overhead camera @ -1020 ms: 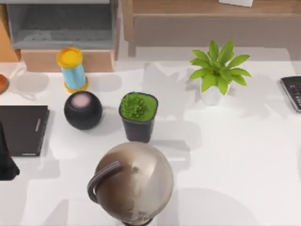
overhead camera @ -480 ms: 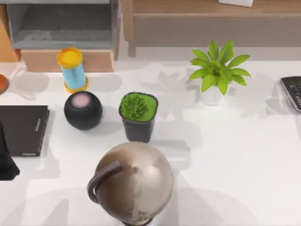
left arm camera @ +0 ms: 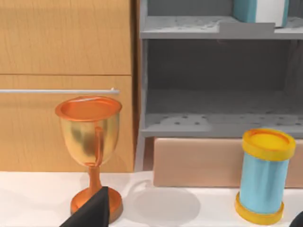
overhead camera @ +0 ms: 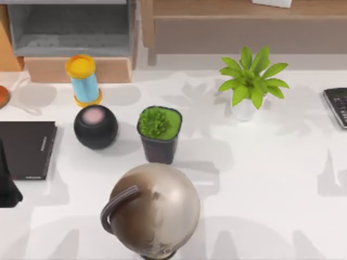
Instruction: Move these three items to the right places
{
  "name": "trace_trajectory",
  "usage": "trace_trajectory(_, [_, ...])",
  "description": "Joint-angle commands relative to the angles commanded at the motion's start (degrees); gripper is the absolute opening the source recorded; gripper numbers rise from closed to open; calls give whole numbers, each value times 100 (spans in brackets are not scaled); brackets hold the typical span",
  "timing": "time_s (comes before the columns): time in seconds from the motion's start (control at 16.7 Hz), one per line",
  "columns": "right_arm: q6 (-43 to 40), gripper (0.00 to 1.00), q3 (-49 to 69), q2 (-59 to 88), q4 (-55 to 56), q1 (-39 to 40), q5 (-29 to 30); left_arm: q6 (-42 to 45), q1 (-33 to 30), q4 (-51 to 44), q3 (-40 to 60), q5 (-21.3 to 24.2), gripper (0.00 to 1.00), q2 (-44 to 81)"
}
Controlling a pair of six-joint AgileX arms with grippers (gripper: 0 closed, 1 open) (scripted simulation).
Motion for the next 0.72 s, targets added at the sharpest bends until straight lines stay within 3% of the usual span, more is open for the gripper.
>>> trace_trajectory(0.24, [-25, 100, -663, -674, -42, 87, 63, 0, 0, 0, 0, 0, 100, 0])
trace_trajectory(0.72, [-26, 100, -681, -692, -43, 90, 64, -3, -51, 96, 178, -15, 100, 182])
